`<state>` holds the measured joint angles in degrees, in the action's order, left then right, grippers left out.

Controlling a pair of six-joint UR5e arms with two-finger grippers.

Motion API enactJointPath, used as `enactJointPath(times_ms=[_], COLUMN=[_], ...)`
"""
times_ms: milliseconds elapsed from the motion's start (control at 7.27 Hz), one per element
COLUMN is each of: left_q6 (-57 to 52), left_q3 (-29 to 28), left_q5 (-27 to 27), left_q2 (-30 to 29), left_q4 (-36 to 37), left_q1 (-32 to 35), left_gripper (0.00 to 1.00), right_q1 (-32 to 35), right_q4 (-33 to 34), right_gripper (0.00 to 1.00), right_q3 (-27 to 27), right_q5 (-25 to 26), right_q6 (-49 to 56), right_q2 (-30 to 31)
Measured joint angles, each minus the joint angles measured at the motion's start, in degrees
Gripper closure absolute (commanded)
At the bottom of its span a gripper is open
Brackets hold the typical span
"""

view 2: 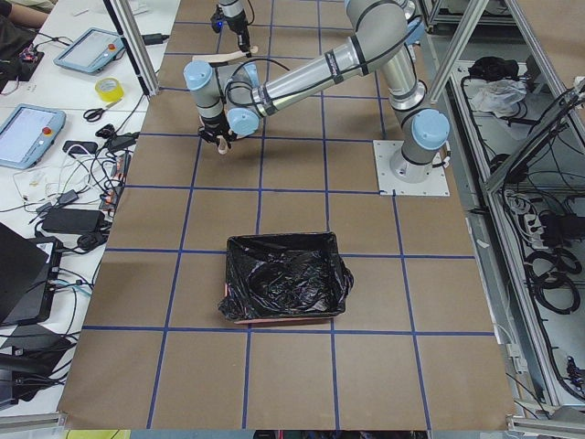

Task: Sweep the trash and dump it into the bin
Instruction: 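Carry the brush back with the right gripper while the left gripper lifts the dustpan, then swing the dustpan over the black bin with the left gripper and tip it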

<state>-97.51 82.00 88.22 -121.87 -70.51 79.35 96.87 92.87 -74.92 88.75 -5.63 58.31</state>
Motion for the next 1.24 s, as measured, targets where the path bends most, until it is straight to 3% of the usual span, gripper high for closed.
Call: enactJointPath(times_ms=[275, 550, 825, 1238], left_q6=[-2.7, -9.8, -21.1, -38.1], left_q3=[-0.5, -0.7, -1.8, -7.4], left_q5=[-1.0, -2.4, -2.7, -2.9], left_q2=[1.6, 3.3, 4.5, 4.5], left_q4=[-2.5, -4.9, -8.1, -16.1], left_q1=[-2.2, -7.3, -14.0, -25.8], left_gripper=[0.95, 0.95, 0.96, 0.98], right_q1=[-10.1, -18.8, -24.4, -26.2], right_q4=[0.7, 1.8, 3.7, 11.1], right_gripper=[1.00, 1.00, 1.00, 1.00], right_q3=[-10.7, -16.1, -17.5, -19.9], right_q5=[1.2, 5.6, 6.6, 7.0], right_q6=[10.6, 18.9, 23.2, 24.9], right_q2=[8.7, 13.1, 13.4, 10.1])
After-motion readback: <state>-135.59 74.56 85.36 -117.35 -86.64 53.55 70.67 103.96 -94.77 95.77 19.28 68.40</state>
